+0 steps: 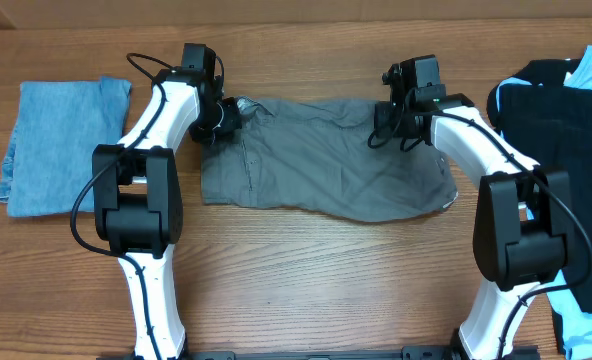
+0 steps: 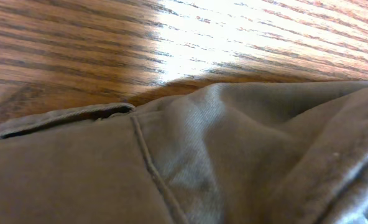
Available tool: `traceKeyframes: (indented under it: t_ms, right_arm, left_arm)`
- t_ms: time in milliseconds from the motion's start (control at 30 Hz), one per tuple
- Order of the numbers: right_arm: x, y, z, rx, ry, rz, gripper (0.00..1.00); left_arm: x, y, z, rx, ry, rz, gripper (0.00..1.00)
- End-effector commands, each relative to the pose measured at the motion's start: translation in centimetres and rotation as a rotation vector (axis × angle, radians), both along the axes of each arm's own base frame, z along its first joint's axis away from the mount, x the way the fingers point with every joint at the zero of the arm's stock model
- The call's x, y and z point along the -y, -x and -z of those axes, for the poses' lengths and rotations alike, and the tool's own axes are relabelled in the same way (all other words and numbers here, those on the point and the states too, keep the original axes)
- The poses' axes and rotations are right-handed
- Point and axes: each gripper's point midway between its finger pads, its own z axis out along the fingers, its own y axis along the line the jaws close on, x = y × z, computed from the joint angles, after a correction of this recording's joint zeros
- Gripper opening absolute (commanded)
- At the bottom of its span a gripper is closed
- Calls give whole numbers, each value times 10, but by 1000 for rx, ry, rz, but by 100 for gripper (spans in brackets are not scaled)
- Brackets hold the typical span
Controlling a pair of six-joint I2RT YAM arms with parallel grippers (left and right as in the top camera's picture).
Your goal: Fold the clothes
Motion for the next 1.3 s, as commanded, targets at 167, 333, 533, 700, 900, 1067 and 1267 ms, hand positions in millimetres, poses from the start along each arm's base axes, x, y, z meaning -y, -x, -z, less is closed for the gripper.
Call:
traceKeyframes:
  t_ms: [167,333,533,700,900,1067,1267]
  right_arm:
    - [33,-32,16,59,-2,178,4]
    - [56,-40,27,71,3,224,4]
    - [61,-53,12,113,-90,212,4]
    - [20,-63,-91,223,-306,51,4]
    - [-19,-37,-108,161,-392,-55,4]
    - [-9,-38,-57,72,-288,16,4]
    - [33,-36,0,-23,-108,150,4]
  left_arm:
    - [-5,21,30,-81,-34,38,4]
    - [-8,-5,-18,7,-39,85,4]
    - [-16,-46,-137,270,-74,57,4]
    - [9,-49,-170,347,39,103,5]
    - [27,-43,-130,239,123,137,4]
    - [27,-35,-85,123,119,131,4]
    - [4,-38,-55,83,-16,98,4]
